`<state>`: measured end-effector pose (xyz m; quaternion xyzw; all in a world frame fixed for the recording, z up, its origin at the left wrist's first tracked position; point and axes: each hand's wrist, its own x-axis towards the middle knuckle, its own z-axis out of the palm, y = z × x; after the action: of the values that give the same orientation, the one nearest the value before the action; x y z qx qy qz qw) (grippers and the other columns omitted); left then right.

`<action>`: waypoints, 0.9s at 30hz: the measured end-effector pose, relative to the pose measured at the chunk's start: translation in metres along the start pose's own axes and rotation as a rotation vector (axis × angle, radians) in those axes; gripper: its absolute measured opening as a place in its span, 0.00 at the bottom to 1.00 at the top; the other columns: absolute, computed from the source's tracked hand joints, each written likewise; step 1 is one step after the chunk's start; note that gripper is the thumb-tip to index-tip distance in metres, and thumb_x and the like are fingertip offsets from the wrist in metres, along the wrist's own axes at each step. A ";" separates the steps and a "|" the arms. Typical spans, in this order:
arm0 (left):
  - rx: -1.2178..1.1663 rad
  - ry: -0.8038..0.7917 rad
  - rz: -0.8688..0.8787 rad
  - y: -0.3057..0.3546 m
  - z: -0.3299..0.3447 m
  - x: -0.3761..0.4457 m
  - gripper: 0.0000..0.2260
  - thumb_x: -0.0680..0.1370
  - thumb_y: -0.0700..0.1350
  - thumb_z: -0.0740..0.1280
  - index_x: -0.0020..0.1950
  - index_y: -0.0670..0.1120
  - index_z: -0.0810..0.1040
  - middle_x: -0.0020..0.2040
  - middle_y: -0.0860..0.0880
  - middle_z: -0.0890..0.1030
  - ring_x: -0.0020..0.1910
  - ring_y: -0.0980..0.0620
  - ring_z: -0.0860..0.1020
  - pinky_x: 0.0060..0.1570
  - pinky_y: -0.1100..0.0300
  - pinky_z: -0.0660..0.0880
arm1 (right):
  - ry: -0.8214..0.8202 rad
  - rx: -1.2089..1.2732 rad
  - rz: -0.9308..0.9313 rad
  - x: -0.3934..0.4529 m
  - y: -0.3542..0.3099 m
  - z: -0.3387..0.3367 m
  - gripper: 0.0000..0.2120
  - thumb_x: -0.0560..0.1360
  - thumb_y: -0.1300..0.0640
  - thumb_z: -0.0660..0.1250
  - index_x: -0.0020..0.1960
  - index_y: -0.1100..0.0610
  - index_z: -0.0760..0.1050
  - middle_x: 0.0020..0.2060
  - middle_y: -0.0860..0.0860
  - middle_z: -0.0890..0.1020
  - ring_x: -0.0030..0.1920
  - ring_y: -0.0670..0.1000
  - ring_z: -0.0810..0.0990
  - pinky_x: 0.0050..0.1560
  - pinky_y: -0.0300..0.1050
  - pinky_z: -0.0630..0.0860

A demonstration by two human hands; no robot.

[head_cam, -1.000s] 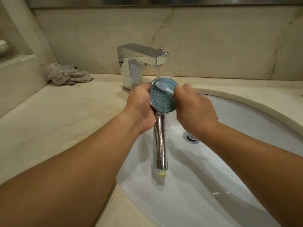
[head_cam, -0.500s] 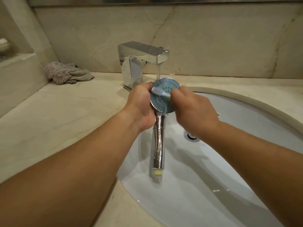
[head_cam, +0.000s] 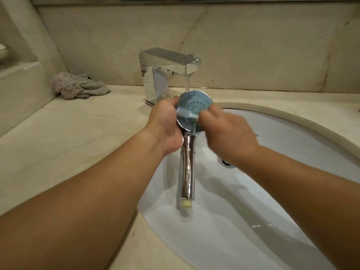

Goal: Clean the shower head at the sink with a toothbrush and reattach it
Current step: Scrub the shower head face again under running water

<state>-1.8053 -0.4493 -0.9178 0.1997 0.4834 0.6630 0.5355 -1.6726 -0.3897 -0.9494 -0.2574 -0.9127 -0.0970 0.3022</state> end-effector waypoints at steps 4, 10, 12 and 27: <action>-0.025 0.014 0.006 0.001 0.000 0.001 0.22 0.87 0.50 0.52 0.65 0.38 0.80 0.59 0.37 0.85 0.58 0.39 0.85 0.53 0.45 0.83 | 0.044 0.026 0.109 0.005 0.007 -0.004 0.11 0.68 0.67 0.68 0.44 0.58 0.69 0.36 0.55 0.73 0.25 0.50 0.55 0.28 0.36 0.44; -0.037 0.055 -0.006 0.001 0.000 0.001 0.24 0.87 0.52 0.51 0.67 0.38 0.78 0.60 0.37 0.85 0.58 0.39 0.84 0.53 0.46 0.84 | -0.002 0.004 -0.032 -0.007 0.008 0.001 0.12 0.68 0.68 0.69 0.45 0.58 0.69 0.36 0.55 0.72 0.27 0.51 0.57 0.28 0.35 0.48; -0.037 0.061 0.015 0.000 0.000 0.003 0.23 0.87 0.51 0.50 0.67 0.40 0.79 0.59 0.38 0.85 0.58 0.39 0.84 0.57 0.43 0.82 | 0.076 0.042 0.124 0.000 0.017 -0.005 0.11 0.70 0.68 0.68 0.44 0.58 0.68 0.35 0.52 0.68 0.25 0.50 0.55 0.28 0.35 0.45; -0.098 0.147 0.029 0.001 -0.007 0.011 0.21 0.86 0.53 0.52 0.74 0.45 0.73 0.63 0.39 0.83 0.60 0.39 0.83 0.56 0.41 0.82 | 0.119 0.103 0.110 -0.012 0.026 0.009 0.11 0.75 0.66 0.66 0.44 0.55 0.64 0.36 0.54 0.70 0.25 0.53 0.59 0.26 0.40 0.54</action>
<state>-1.8148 -0.4423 -0.9230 0.1312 0.4855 0.7063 0.4982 -1.6553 -0.3693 -0.9629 -0.2851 -0.8813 -0.0482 0.3739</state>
